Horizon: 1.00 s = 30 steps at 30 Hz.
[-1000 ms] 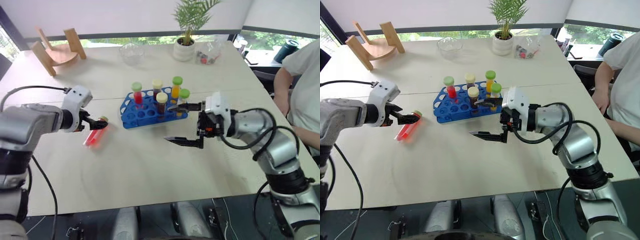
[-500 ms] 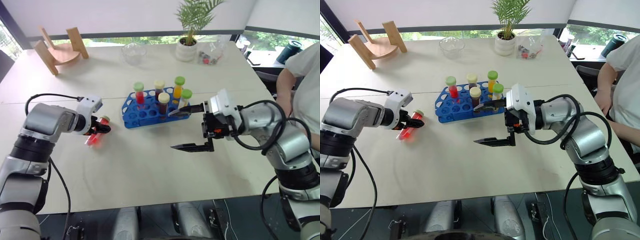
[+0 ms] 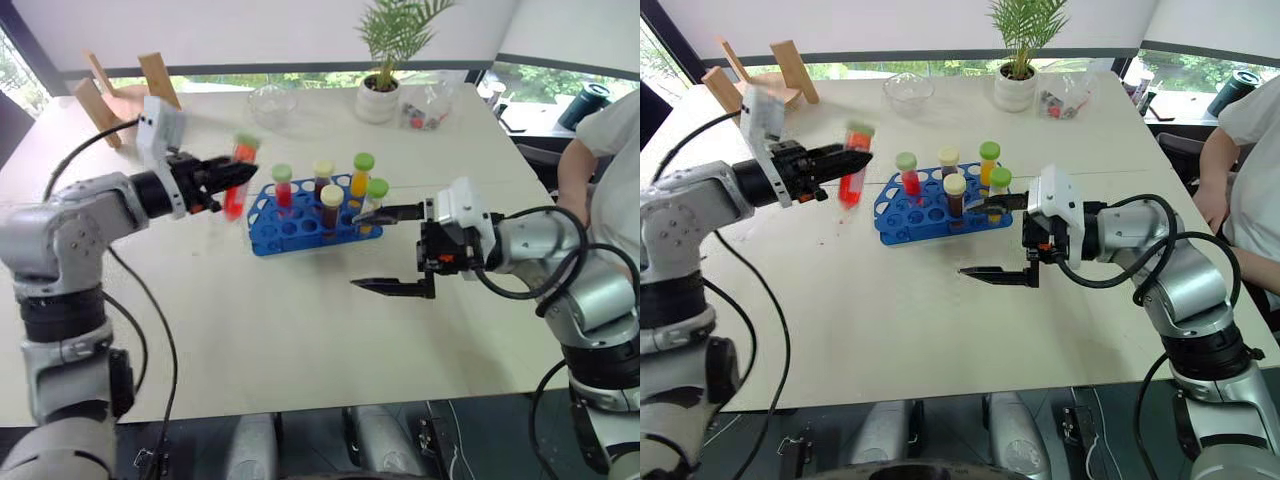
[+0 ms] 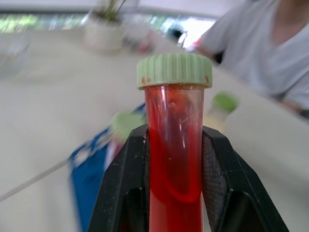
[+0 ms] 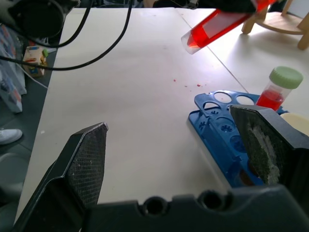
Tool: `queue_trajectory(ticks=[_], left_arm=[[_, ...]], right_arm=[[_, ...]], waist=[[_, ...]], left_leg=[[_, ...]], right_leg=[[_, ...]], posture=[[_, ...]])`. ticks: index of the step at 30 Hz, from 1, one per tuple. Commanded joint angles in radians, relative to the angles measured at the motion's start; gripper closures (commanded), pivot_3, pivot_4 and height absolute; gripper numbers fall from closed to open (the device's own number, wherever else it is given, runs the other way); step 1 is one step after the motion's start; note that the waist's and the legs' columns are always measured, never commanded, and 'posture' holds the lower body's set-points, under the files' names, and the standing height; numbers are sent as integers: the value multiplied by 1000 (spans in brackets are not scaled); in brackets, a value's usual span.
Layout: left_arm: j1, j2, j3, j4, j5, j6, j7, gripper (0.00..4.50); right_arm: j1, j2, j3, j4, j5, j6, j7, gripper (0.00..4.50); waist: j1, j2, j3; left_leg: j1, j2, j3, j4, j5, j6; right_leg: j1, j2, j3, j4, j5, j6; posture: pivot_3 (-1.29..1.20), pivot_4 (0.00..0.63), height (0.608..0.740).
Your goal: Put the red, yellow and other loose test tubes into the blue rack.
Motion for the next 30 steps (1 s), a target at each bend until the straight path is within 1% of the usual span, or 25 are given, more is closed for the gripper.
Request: queue_trajectory(ticks=[1,2,4,6,8,10,17,30], left_arm=[[89,-108,-47,-34,96,-331,-3,3686],[108,-129,-67,-24,120,-391,-9,3686],[147,-203,-115,57,182,-575,-33,3686],[159,-246,-144,135,233,-716,-45,3686],[162,-304,-159,255,285,-895,-48,3686],[163,-335,-167,340,316,-1002,-50,3686],[164,-346,-186,501,338,-1146,-91,3686],[116,-369,-192,701,352,-1296,-127,3686]], right_arm=[[-12,11,-20,-26,-4,-11,-29,0],[-12,12,-21,-26,-5,-11,-35,0],[-13,12,-22,-29,-8,-5,-52,0],[-12,11,-21,-31,-10,-6,-60,0],[0,15,-22,-47,-9,-3,-78,0],[7,18,-23,-59,-6,4,-91,0],[7,21,-25,-71,-5,15,-113,0],[22,20,-27,-100,0,24,-146,0]], waist=[[-2,0,0],[-3,0,0],[-1,0,0],[1,0,0],[2,0,0],[4,-1,0],[-1,-1,0],[1,-1,0]], left_leg=[[1,0,0,0,0,0],[1,0,0,0,0,-1],[1,0,0,1,1,-1],[1,0,0,1,1,-1],[1,-1,0,1,1,-1],[1,-1,0,1,1,-1],[1,-1,-1,1,0,-1],[2,-1,-1,1,0,-1]], right_leg=[[1,0,0,0,0,0],[1,0,0,0,0,0],[1,0,1,0,1,1],[2,0,0,-1,1,1],[3,0,1,-1,1,1],[3,0,1,-2,1,1],[3,1,1,-2,1,2],[4,1,0,-2,1,2]], posture=[[0,150,740],[0,150,740],[0,150,740],[0,150,740],[0,150,740],[0,150,740],[0,150,740],[0,150,740]])
